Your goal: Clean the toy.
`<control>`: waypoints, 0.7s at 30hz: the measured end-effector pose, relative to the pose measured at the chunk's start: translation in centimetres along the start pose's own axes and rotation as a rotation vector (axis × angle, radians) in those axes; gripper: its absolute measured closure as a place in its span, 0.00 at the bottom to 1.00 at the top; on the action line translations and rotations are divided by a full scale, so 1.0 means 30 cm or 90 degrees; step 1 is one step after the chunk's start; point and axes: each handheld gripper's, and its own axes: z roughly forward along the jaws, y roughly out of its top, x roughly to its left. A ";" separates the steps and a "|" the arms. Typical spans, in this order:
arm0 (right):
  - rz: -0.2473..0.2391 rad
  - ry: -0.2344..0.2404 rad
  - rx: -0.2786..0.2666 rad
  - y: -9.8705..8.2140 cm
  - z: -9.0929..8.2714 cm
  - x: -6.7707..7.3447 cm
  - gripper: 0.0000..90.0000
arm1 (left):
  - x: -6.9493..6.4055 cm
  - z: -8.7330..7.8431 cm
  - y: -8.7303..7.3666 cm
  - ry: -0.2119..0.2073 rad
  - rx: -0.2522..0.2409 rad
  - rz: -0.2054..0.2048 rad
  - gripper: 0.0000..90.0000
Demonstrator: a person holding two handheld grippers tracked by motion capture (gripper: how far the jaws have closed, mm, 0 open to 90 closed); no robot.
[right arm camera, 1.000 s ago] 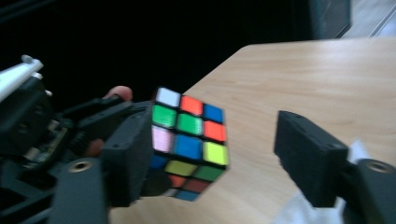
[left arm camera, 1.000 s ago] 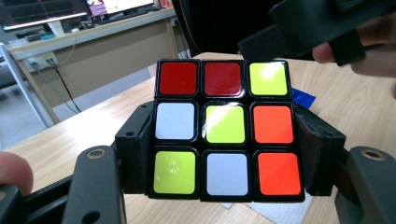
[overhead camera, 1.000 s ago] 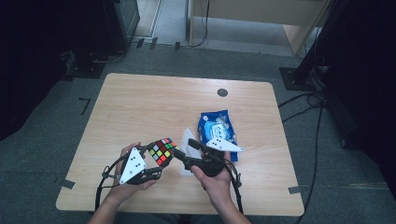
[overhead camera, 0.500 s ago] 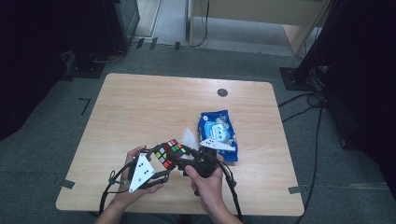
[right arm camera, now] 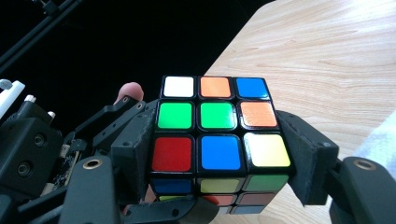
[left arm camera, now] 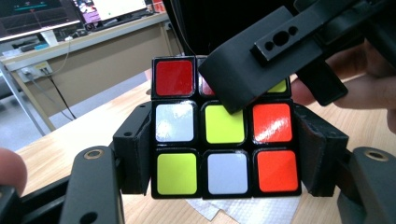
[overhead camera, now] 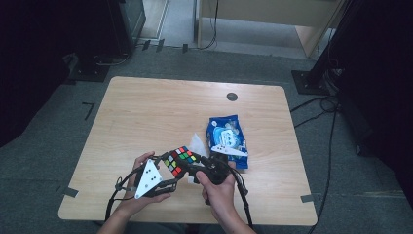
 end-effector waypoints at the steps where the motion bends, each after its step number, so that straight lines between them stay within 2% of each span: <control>1: -0.006 -0.002 -0.001 0.002 -0.001 -0.001 0.39 | 0.001 -0.001 -0.001 -0.003 0.002 0.004 0.36; 4: -0.009 -0.006 -0.004 0.010 -0.009 0.000 0.39 | 0.004 -0.002 -0.002 -0.012 0.009 0.013 0.33; 7: -0.013 -0.012 -0.015 0.036 -0.035 -0.005 0.39 | 0.012 -0.008 -0.011 -0.026 0.022 0.033 0.32; 10: -0.016 -0.013 -0.018 0.053 -0.050 -0.008 0.39 | 0.015 -0.007 -0.018 -0.023 0.032 0.046 0.32; 12: -0.015 -0.004 -0.013 0.069 -0.064 -0.011 0.39 | 0.015 -0.006 -0.028 -0.005 0.036 0.062 0.33; 14: -0.011 -0.004 0.010 0.083 -0.073 -0.014 0.39 | 0.022 -0.003 -0.036 0.005 0.045 0.066 0.34; 21: -0.013 0.000 0.061 0.075 -0.052 -0.014 0.39 | 0.014 -0.003 -0.038 0.014 0.048 0.088 0.33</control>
